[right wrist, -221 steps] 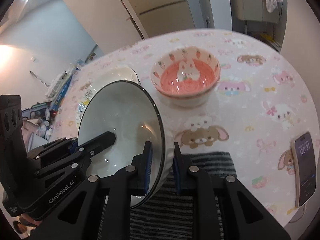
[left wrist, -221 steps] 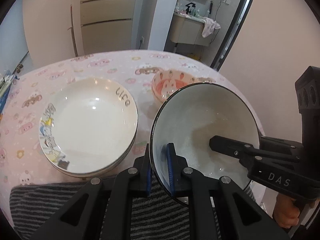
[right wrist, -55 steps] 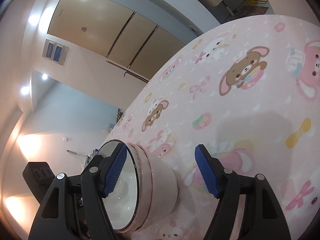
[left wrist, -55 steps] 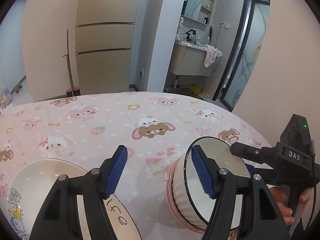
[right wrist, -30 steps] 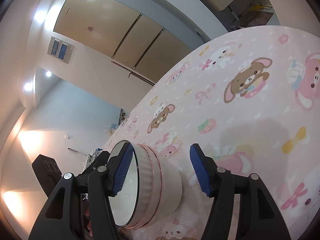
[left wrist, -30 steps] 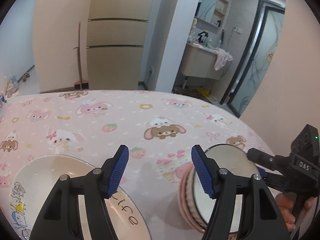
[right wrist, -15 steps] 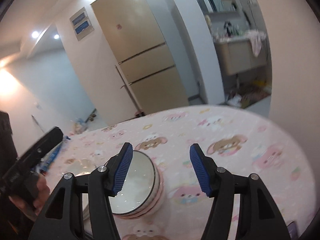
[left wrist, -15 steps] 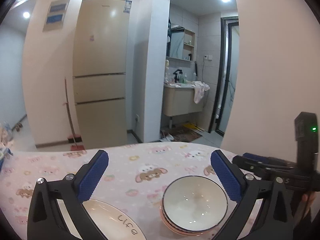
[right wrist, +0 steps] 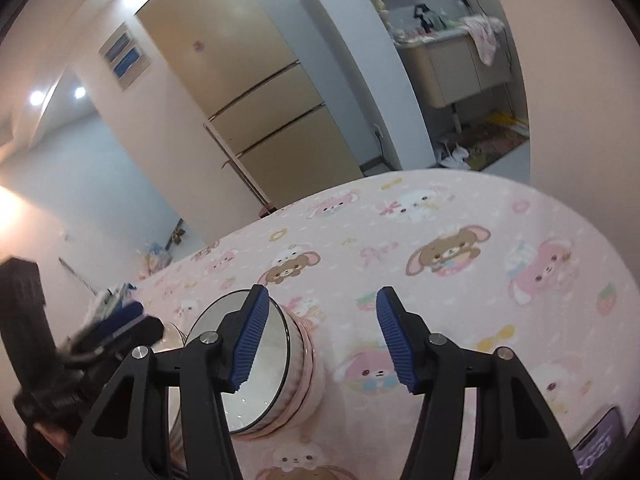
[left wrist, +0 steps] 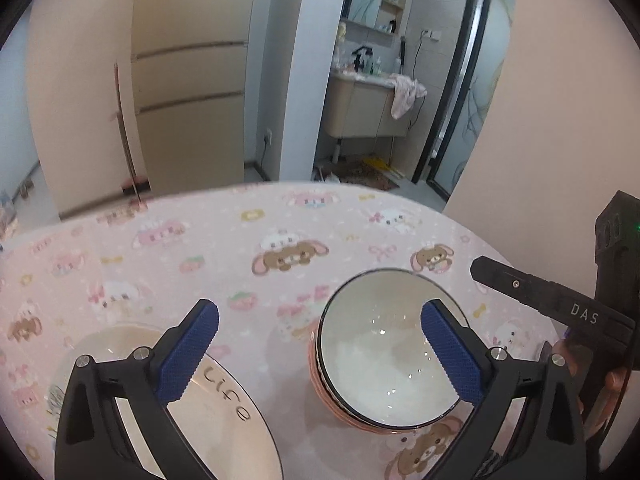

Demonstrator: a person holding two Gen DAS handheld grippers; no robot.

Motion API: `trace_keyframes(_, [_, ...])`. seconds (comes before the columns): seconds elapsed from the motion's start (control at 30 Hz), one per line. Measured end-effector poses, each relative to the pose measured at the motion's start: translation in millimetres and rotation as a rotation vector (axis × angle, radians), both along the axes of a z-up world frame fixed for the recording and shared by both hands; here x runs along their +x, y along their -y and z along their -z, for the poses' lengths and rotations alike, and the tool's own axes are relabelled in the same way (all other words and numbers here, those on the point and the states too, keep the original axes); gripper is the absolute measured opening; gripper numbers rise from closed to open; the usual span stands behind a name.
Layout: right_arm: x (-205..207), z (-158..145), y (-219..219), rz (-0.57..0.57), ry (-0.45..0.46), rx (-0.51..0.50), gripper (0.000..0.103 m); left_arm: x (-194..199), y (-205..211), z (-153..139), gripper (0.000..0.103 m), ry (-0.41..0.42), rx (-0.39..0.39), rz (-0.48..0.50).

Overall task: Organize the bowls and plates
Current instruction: 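Close both grippers on the bowl stack rim and lift it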

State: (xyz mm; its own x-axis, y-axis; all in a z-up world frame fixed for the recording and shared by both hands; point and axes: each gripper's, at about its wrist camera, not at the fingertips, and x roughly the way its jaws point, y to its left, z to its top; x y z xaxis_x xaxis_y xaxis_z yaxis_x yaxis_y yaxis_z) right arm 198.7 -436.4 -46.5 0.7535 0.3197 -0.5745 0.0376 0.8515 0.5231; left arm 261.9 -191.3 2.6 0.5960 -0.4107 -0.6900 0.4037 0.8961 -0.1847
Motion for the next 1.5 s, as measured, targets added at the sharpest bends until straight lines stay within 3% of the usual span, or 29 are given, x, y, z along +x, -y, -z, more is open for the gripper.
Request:
trace_keyframes(0.07, [1.9,2.2,-5.8,-0.022,-0.012,-0.01,0.049,7.7,-1.6,11.2,0.09,-0.071,0.016,-0.026])
trace_keyframes(0.17, [4.7,6.4,-22.9,-0.097,-0.03,-0.011,0.049,18.3,-2.5,31.6,0.058,-0.19,-0.004,-0.002])
trace_keyframes(0.2, [6.4,8.7,-27.7,-0.123,-0.039,-0.004,0.049,21.2,-3.6,36.6,0.053,-0.23,-0.026,0.005])
trace_keyframes(0.27, [8.6,14.3,-34.9,-0.153,-0.07,0.015,0.049,24.7,-5.7,45.1,0.053,-0.294,-0.062,0.012])
trace_keyframes(0.37, [14.0,25.6,-39.5,-0.159,-0.138,0.003,0.048,26.2,-2.9,50.8,0.047,-0.311,-0.048,0.013])
trace_keyframes(0.43, [16.2,32.0,-39.2,-0.162,-0.161,0.021,0.044,27.4,0.2,55.0,0.03,-0.334,-0.058,0.034])
trace_keyframes(0.5, [18.0,38.3,-39.3,-0.162,-0.18,0.046,0.043,30.2,3.0,60.6,0.024,-0.364,-0.072,0.038])
trace_keyframes(0.73, [23.8,57.6,-41.1,-0.166,-0.286,0.1,0.041,27.0,5.3,62.1,0.027,-0.353,-0.076,0.034])
trace_keyframes(0.87, [24.0,69.3,-34.4,-0.153,-0.334,0.193,0.039,28.1,7.6,64.6,0.039,-0.341,-0.075,0.044])
trace_keyframes(0.97, [25.1,80.7,-32.2,-0.147,-0.371,0.271,0.038,23.3,17.4,63.7,0.056,-0.297,-0.053,0.086])
trace_keyframes(1.07, [25.2,83.1,-30.0,-0.145,-0.376,0.301,0.039,18.0,26.6,64.6,0.058,-0.26,0.003,0.084])
trace_keyframes(1.17, [28.0,91.7,-27.4,-0.151,-0.388,0.37,0.04,19.9,24.0,64.8,0.055,-0.25,-0.001,0.061])
trace_keyframes(1.23, [27.9,98.2,-23.7,-0.145,-0.395,0.436,0.042,20.1,21.1,63.6,0.046,-0.233,-0.001,0.056])
trace_keyframes(1.27, [27.7,98.1,-24.1,-0.144,-0.392,0.435,0.042,20.7,19.0,62.4,0.037,-0.234,-0.025,0.059])
trace_keyframes(1.3, [26.8,97.4,-24.8,-0.132,-0.389,0.433,0.042,21.9,16.1,61.6,0.035,-0.249,-0.05,0.044])
trace_keyframes(1.5, [20.3,93.8,-29.9,-0.087,-0.372,0.41,0.04,21.1,14.6,61.9,0.033,-0.242,-0.079,0.001])
